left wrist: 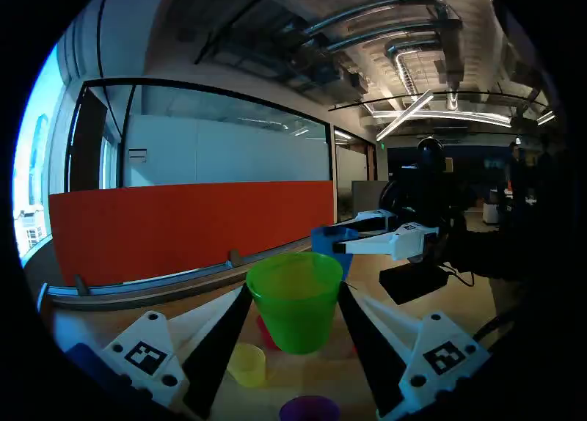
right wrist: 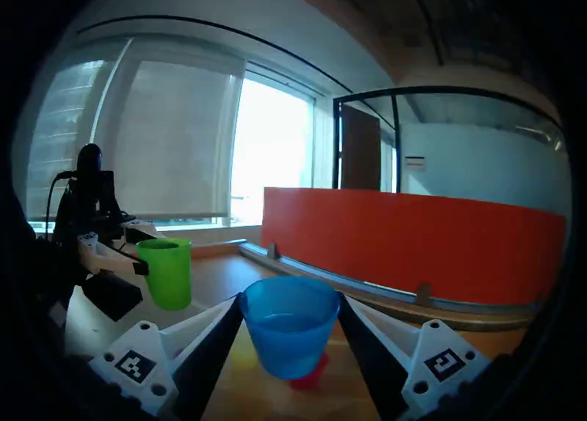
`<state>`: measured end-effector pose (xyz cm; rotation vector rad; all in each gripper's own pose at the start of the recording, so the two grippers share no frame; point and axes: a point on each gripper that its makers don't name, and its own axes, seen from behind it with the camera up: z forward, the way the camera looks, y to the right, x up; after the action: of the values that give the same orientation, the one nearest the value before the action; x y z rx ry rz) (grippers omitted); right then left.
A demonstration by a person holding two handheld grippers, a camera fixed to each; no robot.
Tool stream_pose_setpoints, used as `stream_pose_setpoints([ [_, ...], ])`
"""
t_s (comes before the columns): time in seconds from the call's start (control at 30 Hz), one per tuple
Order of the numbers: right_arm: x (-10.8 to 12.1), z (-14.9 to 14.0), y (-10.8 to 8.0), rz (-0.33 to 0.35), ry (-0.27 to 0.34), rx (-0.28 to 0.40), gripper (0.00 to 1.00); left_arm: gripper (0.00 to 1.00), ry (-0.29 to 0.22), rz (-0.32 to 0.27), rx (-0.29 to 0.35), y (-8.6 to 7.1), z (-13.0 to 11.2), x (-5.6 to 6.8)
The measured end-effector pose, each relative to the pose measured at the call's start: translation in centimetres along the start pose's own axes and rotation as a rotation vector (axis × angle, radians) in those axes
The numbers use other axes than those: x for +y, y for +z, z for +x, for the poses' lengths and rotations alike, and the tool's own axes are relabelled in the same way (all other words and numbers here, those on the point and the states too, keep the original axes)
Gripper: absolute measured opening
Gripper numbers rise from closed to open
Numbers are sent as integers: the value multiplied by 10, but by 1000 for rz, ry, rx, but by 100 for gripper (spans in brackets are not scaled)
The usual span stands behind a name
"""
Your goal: Pour water
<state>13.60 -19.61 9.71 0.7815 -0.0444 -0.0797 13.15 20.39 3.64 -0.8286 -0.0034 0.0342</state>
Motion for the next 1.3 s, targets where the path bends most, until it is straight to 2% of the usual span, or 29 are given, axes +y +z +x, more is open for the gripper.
stream_pose_setpoints([
  [0.27, -13, 3, -1, 23, -7, -17, 91, 85, -5, -6, -19, -7, -3, 2],
  [0.77, -32, 17, -1, 67, -66, -33, 91, 85, 4, -14, -53, -18, -12, 7],
  [1.3, -46, 22, 1, 108, -120, -57, 91, 85, -7, -17, -62, -20, -22, 10],
])
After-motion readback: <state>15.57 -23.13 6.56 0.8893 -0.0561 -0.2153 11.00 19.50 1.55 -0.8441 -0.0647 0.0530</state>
